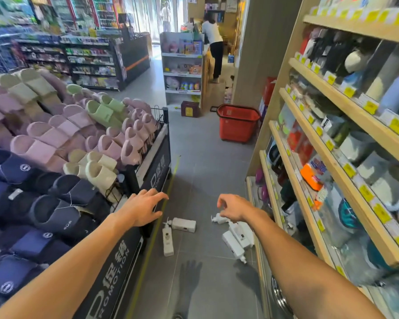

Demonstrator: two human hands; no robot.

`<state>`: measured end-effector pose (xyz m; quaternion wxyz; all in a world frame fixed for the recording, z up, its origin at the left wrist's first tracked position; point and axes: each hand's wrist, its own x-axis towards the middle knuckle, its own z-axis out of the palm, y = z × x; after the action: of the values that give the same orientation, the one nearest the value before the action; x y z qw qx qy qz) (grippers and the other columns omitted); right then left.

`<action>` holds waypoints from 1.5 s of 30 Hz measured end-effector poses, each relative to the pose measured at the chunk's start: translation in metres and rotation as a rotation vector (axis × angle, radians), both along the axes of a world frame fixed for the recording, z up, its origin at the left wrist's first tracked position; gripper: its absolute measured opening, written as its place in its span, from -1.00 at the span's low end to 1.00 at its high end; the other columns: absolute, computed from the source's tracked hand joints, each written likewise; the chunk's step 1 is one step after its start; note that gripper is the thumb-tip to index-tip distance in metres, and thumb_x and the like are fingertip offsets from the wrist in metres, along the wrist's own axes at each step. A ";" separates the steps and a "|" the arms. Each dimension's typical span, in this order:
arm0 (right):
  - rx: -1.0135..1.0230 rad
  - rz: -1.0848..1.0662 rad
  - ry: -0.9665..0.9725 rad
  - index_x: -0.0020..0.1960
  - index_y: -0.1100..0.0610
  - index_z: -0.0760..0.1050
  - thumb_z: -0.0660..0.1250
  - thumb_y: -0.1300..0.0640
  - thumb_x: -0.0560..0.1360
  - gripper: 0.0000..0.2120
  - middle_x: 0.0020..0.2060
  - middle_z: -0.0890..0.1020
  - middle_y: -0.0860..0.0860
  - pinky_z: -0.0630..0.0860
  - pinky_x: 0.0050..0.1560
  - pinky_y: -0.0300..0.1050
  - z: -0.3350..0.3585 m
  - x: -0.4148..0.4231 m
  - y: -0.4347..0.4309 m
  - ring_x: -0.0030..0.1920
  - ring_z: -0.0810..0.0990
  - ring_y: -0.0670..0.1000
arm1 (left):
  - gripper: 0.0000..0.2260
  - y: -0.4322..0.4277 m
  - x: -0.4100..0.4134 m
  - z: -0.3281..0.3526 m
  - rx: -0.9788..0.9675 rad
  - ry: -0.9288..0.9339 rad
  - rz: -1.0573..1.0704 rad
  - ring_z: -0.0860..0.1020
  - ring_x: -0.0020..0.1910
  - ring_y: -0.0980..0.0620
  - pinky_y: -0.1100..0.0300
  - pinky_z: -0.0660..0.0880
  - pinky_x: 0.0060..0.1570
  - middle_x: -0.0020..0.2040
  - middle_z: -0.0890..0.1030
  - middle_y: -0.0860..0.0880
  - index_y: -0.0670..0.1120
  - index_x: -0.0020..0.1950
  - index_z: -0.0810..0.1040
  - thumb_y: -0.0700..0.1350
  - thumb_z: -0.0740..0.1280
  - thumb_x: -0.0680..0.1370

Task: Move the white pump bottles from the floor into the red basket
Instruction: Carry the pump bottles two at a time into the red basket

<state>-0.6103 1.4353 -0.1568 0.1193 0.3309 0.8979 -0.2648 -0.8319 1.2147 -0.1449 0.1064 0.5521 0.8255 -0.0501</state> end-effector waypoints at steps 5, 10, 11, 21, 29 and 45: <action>0.039 0.034 -0.053 0.11 -0.08 0.44 0.37 0.08 0.52 -0.79 0.07 0.58 -0.01 0.52 -0.04 -0.02 -0.005 -0.049 0.033 0.01 0.57 0.11 | -0.53 0.044 -0.043 -0.007 0.023 -0.017 -0.029 0.36 0.40 -0.08 -0.10 0.37 0.32 0.43 0.35 0.02 0.19 0.53 0.22 0.12 0.24 0.64; 0.079 0.040 -0.092 0.26 -0.03 0.47 0.39 0.06 0.52 -0.68 0.15 0.61 0.03 0.55 0.16 0.06 -0.004 -0.100 0.069 0.11 0.58 0.13 | -0.54 0.087 -0.094 -0.009 0.031 -0.074 -0.031 0.40 0.38 -0.07 -0.12 0.39 0.32 0.40 0.38 0.01 0.20 0.52 0.24 0.12 0.25 0.63; 0.085 0.038 -0.087 0.27 -0.03 0.47 0.39 0.05 0.52 -0.67 0.16 0.61 0.03 0.54 0.17 0.05 -0.005 -0.109 0.076 0.12 0.58 0.13 | -0.54 0.096 -0.105 -0.011 0.036 -0.084 -0.029 0.41 0.36 -0.07 -0.12 0.39 0.31 0.39 0.38 0.02 0.20 0.51 0.24 0.12 0.25 0.63; 0.012 0.029 -0.136 0.28 0.02 0.48 0.36 0.11 0.52 -0.66 0.12 0.60 0.05 0.51 0.04 -0.02 -0.060 -0.166 0.147 0.12 0.60 0.15 | -0.50 0.186 -0.174 -0.065 -0.039 -0.178 -0.015 0.39 0.38 -0.09 -0.09 0.40 0.27 0.41 0.37 -0.01 0.18 0.53 0.22 0.15 0.26 0.62; -0.090 0.092 -0.143 0.29 0.01 0.49 0.39 0.06 0.53 -0.66 0.20 0.59 0.05 0.50 0.13 -0.02 -0.117 -0.226 0.213 0.18 0.58 0.16 | -0.50 0.239 -0.206 -0.120 -0.159 -0.256 0.092 0.38 0.39 -0.12 -0.12 0.40 0.28 0.42 0.37 -0.02 0.18 0.53 0.23 0.15 0.28 0.62; -0.289 0.007 -0.291 0.32 0.02 0.50 0.42 0.04 0.53 -0.64 0.22 0.59 0.07 0.44 0.24 0.02 -0.373 -0.272 0.193 0.29 0.50 0.14 | -0.53 0.228 -0.232 -0.369 -0.432 -0.552 0.444 0.37 0.43 -0.16 -0.05 0.35 0.31 0.48 0.37 -0.06 0.09 0.53 0.30 0.08 0.29 0.62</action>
<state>-0.8825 1.6285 -0.5293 0.2949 0.3420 0.8249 -0.3400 -1.0643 1.4425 -0.5135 0.4452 0.3183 0.8356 -0.0481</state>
